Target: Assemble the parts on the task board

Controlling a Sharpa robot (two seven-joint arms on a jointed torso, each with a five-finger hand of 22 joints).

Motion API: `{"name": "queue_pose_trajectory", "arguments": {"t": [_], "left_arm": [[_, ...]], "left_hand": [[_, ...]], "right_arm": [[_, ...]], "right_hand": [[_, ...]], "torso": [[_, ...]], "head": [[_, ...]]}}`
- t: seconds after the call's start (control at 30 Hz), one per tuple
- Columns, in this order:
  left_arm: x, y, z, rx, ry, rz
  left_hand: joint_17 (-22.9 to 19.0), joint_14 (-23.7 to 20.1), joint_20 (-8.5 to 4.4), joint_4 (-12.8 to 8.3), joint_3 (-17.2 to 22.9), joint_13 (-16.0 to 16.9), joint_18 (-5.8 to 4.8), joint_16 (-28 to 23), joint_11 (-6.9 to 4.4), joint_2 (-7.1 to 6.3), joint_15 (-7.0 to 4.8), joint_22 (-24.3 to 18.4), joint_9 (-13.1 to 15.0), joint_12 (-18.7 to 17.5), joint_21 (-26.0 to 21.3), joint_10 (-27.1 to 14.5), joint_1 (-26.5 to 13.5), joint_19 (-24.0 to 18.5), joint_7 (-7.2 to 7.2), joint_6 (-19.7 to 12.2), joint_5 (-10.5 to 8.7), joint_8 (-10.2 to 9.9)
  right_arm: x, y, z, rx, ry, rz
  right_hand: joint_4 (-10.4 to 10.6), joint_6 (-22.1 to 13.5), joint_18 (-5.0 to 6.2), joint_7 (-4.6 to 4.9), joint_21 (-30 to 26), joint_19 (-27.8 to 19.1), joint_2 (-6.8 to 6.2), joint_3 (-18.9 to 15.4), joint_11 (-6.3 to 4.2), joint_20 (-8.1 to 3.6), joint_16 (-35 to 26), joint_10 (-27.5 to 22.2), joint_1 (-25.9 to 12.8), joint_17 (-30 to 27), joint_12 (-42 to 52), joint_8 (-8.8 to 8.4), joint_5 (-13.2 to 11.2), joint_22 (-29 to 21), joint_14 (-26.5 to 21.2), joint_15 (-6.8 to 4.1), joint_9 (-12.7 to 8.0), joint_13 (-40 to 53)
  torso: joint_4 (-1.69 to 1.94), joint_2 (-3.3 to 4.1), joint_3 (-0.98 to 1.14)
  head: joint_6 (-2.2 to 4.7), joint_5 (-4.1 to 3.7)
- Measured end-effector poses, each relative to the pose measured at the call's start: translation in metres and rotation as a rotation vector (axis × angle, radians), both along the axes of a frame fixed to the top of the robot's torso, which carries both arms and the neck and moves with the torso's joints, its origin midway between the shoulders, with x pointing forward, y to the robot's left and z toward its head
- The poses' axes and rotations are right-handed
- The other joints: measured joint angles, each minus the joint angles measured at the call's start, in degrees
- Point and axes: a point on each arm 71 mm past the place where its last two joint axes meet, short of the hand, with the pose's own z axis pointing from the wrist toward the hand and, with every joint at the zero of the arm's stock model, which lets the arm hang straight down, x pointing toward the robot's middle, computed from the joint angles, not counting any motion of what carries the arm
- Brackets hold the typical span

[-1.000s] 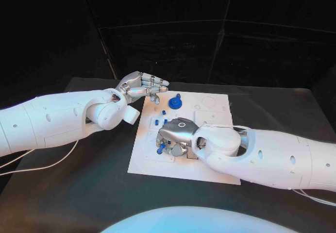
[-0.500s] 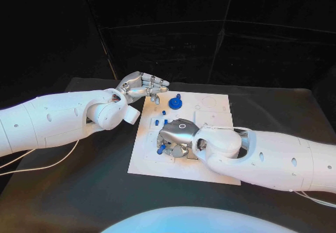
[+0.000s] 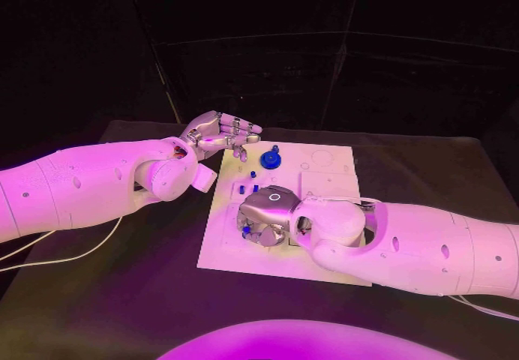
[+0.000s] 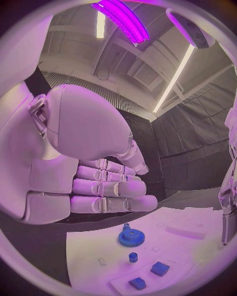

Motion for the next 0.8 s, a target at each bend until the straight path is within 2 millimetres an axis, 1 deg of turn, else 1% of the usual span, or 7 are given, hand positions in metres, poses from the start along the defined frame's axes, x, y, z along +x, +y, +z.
{"name": "queue_pose_trajectory", "arguments": {"t": [0.13, 0.23, 0.3, 0.37, 0.57, 0.7, 0.8], "left_arm": [[0.0, 0.0, 0.0, 0.0, 0.0, 0.0], [0.0, 0.0001, 0.0, 0.0, 0.0, 0.0], [0.0, 0.0003, 0.0, 0.0, 0.0, 0.0], [0.0, 0.0005, -0.0001, 0.0, 0.001, 0.001], [0.0, 0.0007, -0.0001, 0.001, 0.001, 0.001], [-0.0001, 0.0009, -0.0001, 0.001, 0.002, 0.0], [-0.0001, 0.0012, -0.0002, 0.001, 0.003, 0.001]], "left_hand": [[0.0, 0.0, 0.0, 0.0, 0.0, 0.0, 0.0, 0.0, 0.0, 0.0, 0.0, 0.0, 0.0, 0.0, 0.0, 0.0, 0.0, 0.0, 0.0, 0.0, 0.0, 0.0], [0.0, 0.0, 0.0, 0.0, 0.0, 0.0, 0.0, 0.0, 0.0, 0.0, 0.0, 0.0, 0.0, 0.0, 0.0, 0.0, 0.0, 0.0, 0.0, 0.0, 0.0, 0.0], [0.0, 0.0, 0.0, 0.0, 0.0, 0.0, 0.0, 0.0, 0.0, 0.0, 0.0, 0.0, 0.0, 0.0, 0.0, 0.0, 0.0, 0.0, 0.0, 0.0, 0.0, 0.0], [0.0, 0.0, 0.0, 0.0, 0.0, 0.0, 0.0, 0.0, 0.0, 0.0, 0.0, 0.0, 0.0, 0.0, 0.0, 0.0, 0.0, 0.0, 0.0, 0.0, 0.0, 0.0], [0.0, 0.0, 0.0, -0.2, -0.2, 0.0, 0.0, 0.0, -0.21, 0.0, 0.0, 0.0, 0.0, 0.0, 0.0, -0.2, 0.0, 0.0, 0.0, 0.0, 0.0, 0.0], [0.0, 0.0, 0.0, -0.2, -0.2, 0.0, 0.0, 0.0, -0.21, 0.0, 0.0, 0.0, 0.0, 0.0, 0.0, -0.2, 0.0, 0.0, 0.0, 0.0, 0.0, 0.0], [0.0, 0.0, 0.0, -0.2, -0.2, 0.0, 0.0, 0.0, -0.2, 0.0, 0.0, 0.0, 0.0, 0.0, 0.0, -0.2, 0.0, 0.0, 0.0, 0.0, 0.0, 0.0]], "right_arm": [[-0.0007, 0.0014, -0.0003, 0.002, 0.001, 0.002], [-0.001, 0.0019, -0.0003, 0.006, 0.001, 0.002], [-0.0011, 0.0021, -0.0002, 0.01, 0.001, 0.002], [-0.0012, 0.0021, 0.0, 0.015, 0.0, 0.001], [-0.0008, 0.0015, 0.0009, 0.034, -0.003, -0.003], [-0.0007, 0.0001, 0.002, 0.055, -0.003, -0.009], [-0.0009, -0.0016, 0.0033, 0.081, -0.001, -0.016]], "right_hand": [[0.4, -1.2, 0.0, 0.67, -0.2, -0.2, -0.71, -0.3, 1.05, 0.2, 0.0, -1.1, -0.7, 0.0, -1.3, -0.88, 0.0, -0.3, 0.0, 0.0, -0.4, -0.3], [0.9, -2.2, 0.0, 1.26, -0.2, -0.4, -1.51, -0.9, 1.53, 0.41, 0.0, -2.8, -1.5, 0.1, -2.3, -1.58, 0.0, -0.4, 0.0, 0.63, -0.8, -0.6], [0.9, -2.4, 0.0, 1.09, -0.3, -0.4, -1.65, -0.9, 1.54, 0.41, 0.0, -3.2, -1.7, 0.1, -2.6, -1.6, 0.0, -0.5, 0.0, 0.63, -0.8, -0.6], [1.0, -2.7, 0.0, 1.37, -0.5, -0.6, -1.65, -1.0, 1.7, 0.62, 0.0, -3.6, -1.7, 0.1, -2.6, -1.83, 0.0, -0.5, 0.0, 0.63, -0.9, -0.7], [1.3, -5.9, -0.01, 1.53, -1.1, -1.2, -2.02, -2.0, 2.39, 1.25, 0.0, -7.6, -2.0, -0.1, -3.9, -2.2, 0.0, -1.4, 0.0, 1.45, -1.3, -0.9], [1.5, -6.4, 0.0, 1.76, -2.2, -1.9, -2.03, -2.9, 2.74, 1.87, -0.8, -9.7, -2.0, -1.3, -3.9, -2.2, 0.0, -3.1, -0.1, 1.56, -1.3, -0.9], [1.7, -8.5, 0.0, 1.45, -3.9, -3.6, -2.57, -4.6, 2.77, 1.9, -1.9, -11.9, -2.1, -2.8, -3.9, -2.2, 0.0, -5.7, 0.0, 1.86, -1.3, -0.9]], "torso": [[0.01, 0.0, -0.01], [0.01, 0.0, -0.01], [0.02, 0.0, -0.02], [0.02, 0.0, -0.02], [0.02, 0.0, -0.01], [0.01, 0.01, 0.0], [0.01, 0.01, 0.01]], "head": [[-0.04, -0.01], [-0.07, -0.01], [-0.08, 0.01], [-0.08, 0.05], [-0.08, 0.08], [-0.01, 0.08], [0.09, 0.04]]}}
